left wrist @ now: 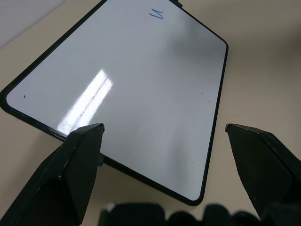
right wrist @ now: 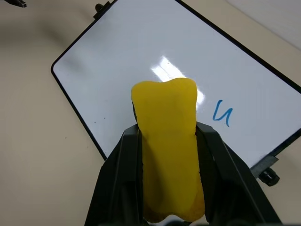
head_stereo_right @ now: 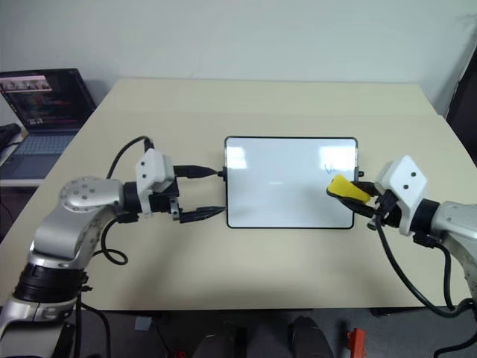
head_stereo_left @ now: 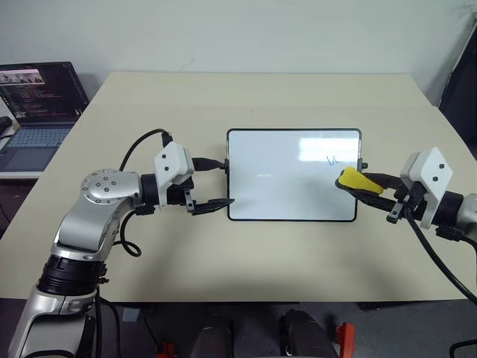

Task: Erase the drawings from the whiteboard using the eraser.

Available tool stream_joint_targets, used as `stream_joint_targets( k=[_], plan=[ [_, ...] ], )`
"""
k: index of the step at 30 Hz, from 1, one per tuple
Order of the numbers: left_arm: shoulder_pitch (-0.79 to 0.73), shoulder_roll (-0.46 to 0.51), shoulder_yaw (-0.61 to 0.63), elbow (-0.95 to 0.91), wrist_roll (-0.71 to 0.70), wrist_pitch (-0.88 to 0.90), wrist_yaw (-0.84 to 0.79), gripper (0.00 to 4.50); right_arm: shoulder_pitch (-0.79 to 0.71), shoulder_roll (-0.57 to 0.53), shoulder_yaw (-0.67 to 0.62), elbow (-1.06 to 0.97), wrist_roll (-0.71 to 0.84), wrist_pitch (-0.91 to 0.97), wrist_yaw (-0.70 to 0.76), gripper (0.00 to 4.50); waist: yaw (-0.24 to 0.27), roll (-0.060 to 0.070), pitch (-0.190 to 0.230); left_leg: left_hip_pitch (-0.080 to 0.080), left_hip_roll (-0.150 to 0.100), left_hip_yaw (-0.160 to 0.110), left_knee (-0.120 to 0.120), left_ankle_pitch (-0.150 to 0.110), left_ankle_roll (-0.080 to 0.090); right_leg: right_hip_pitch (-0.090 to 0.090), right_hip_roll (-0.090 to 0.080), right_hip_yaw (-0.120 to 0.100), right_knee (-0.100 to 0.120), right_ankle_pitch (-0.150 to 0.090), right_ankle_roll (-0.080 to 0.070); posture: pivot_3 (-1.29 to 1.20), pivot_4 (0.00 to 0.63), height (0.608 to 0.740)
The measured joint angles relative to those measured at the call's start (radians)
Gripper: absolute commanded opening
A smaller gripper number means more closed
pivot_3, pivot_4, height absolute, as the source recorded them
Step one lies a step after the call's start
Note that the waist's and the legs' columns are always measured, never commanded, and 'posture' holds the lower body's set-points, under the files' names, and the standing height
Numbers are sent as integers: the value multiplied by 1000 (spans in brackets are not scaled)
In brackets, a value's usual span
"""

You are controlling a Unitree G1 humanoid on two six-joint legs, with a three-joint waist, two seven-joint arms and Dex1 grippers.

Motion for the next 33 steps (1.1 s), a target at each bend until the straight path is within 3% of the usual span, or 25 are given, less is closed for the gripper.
stream_joint_targets(
  k=[8,15,23,33],
  plan=[
    [-6,0,-1,2,1,-1,-1,4500,-33,20,16,8,-5,-1,-37,1112,0,0,0,0,0,0,0,0,0,0,0,0,0,0,0,0,150,740],
    [-12,-18,-5,6,0,-3,-1,4500,-190,87,21,178,-130,-79,-190,1112,-1,0,0,0,0,0,0,0,0,0,0,0,1,0,0,0,150,740],
    [-13,-40,-31,7,5,-3,0,4500,-306,170,146,373,-281,-182,-246,1112,-8,0,0,0,0,1,0,0,0,-1,0,0,1,0,0,0,150,740],
    [-4,-38,-37,0,4,3,3,4500,-328,300,234,503,-357,-243,-261,1112,-17,0,0,0,0,1,0,1,-1,-1,0,0,1,0,0,0,150,740]
  ],
)
